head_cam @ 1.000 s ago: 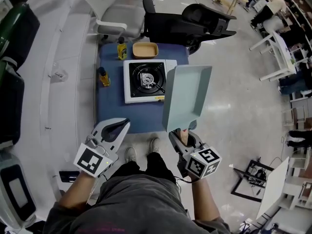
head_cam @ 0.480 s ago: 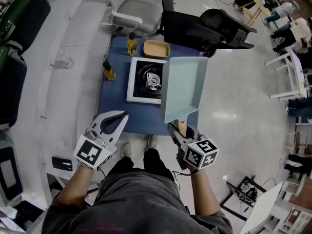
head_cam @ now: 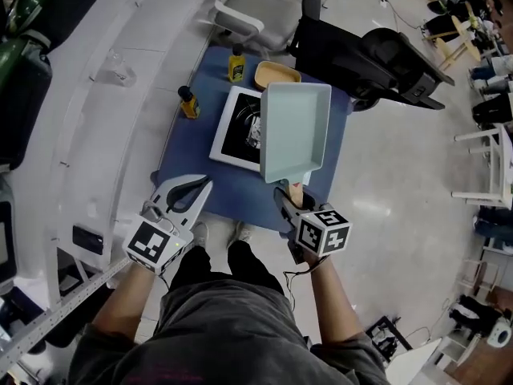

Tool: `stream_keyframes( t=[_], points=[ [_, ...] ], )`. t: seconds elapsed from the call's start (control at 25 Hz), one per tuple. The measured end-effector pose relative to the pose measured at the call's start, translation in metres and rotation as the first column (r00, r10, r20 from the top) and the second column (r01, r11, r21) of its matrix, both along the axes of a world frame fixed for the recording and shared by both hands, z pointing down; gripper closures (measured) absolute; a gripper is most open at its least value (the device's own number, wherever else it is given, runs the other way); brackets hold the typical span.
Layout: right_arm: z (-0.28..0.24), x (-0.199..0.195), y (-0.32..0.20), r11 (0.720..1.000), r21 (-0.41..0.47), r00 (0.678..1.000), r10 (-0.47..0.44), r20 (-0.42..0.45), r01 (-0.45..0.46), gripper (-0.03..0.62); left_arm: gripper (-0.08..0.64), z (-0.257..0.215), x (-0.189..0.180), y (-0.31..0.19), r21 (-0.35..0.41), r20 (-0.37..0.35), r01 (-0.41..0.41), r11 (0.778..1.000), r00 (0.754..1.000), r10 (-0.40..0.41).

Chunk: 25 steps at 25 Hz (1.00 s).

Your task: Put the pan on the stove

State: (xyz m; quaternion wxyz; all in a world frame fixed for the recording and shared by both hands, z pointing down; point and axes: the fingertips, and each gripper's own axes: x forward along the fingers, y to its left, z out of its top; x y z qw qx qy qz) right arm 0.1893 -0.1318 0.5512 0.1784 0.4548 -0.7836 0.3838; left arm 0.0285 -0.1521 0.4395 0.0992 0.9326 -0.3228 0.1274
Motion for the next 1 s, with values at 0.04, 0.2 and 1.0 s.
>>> stream_keyframes(
  t=[0.04, 0.2, 1.0],
  points=[
    [0.006, 0.0, -0.003, 1.0, -0.016, 1.0, -0.008, -0.006, 0.008, 0.462, 0.558, 0.002, 0.0, 0.001, -0.004, 0.001, 0.013, 1.0, 1.0, -0.013],
    [0.031, -0.002, -0.013, 0.997, -0.072, 1.0, -0.027, -0.016, 0.026, 0.462, 0.558, 0.009, -0.005, 0.003, -0.021, 0.009, 0.061, 0.998, 0.998, -0.061],
    [0.107, -0.022, -0.05, 0.971, -0.237, 0.983, -0.046, -0.179, 0.002, 0.462, 0.558, 0.037, -0.038, 0.0, -0.083, -0.007, 0.098, 0.992, 0.995, -0.099]
  ],
)
